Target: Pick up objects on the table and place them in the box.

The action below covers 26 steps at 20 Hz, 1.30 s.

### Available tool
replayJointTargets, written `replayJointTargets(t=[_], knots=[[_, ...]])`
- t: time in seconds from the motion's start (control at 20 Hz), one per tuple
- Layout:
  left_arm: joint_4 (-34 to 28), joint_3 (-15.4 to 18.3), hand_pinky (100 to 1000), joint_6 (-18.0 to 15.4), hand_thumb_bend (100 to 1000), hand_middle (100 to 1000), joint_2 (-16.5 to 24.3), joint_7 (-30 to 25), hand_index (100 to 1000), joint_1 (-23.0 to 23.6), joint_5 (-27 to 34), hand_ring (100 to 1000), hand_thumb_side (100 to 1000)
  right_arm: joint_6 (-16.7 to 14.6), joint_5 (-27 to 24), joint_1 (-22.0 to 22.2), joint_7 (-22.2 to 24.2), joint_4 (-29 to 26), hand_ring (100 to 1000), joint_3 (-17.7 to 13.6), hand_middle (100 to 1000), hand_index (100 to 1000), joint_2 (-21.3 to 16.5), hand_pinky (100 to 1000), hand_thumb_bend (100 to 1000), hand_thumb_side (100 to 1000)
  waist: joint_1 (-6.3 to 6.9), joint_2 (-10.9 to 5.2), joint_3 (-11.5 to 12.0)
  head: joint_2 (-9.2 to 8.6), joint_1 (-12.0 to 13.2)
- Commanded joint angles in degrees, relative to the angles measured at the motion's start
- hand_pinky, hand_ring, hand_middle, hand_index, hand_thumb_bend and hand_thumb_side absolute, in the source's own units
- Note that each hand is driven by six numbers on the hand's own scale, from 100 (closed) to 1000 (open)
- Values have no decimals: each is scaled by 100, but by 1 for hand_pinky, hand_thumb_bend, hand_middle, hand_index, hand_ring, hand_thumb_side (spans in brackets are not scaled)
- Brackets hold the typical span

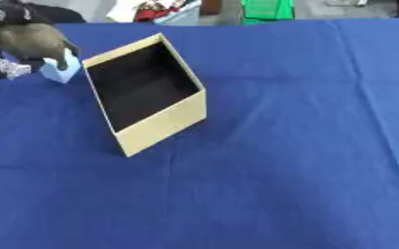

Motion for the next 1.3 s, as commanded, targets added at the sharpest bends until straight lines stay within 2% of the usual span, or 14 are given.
replayJointTargets(t=[0.05,0.25,0.65,0.75,0.9,1.3], knots=[[-128,-48,607,62,100,446,-109,-83,538,-275,91,567,229,-24,31,-92,18,-114,952,-8,753,951,-45,875,100,792,21,-153,-31,17,-5],[-67,-135,605,128,100,439,-438,-126,536,-462,114,561,285,-27,25,-106,27,-128,952,0,753,951,-26,875,100,793,37,-135,-87,-17,41],[63,-277,602,168,100,445,-902,-148,541,-655,22,564,292,-32,0,-142,42,-151,953,16,753,952,4,875,100,792,46,-91,-142,-44,53],[106,-311,601,170,100,445,-1014,-63,541,-683,-107,565,302,-33,-5,-156,45,-156,953,20,753,952,17,875,100,792,42,-76,-162,-48,52],[163,-372,600,153,100,449,-1153,92,540,-720,-390,568,255,-35,-10,-179,49,-172,953,23,753,952,43,875,100,792,34,-49,-194,-73,69],[417,-519,606,93,100,464,-1454,597,552,-692,-1405,579,208,-31,-18,-204,43,-178,953,16,753,952,52,876,100,793,26,-13,-223,-88,76]])
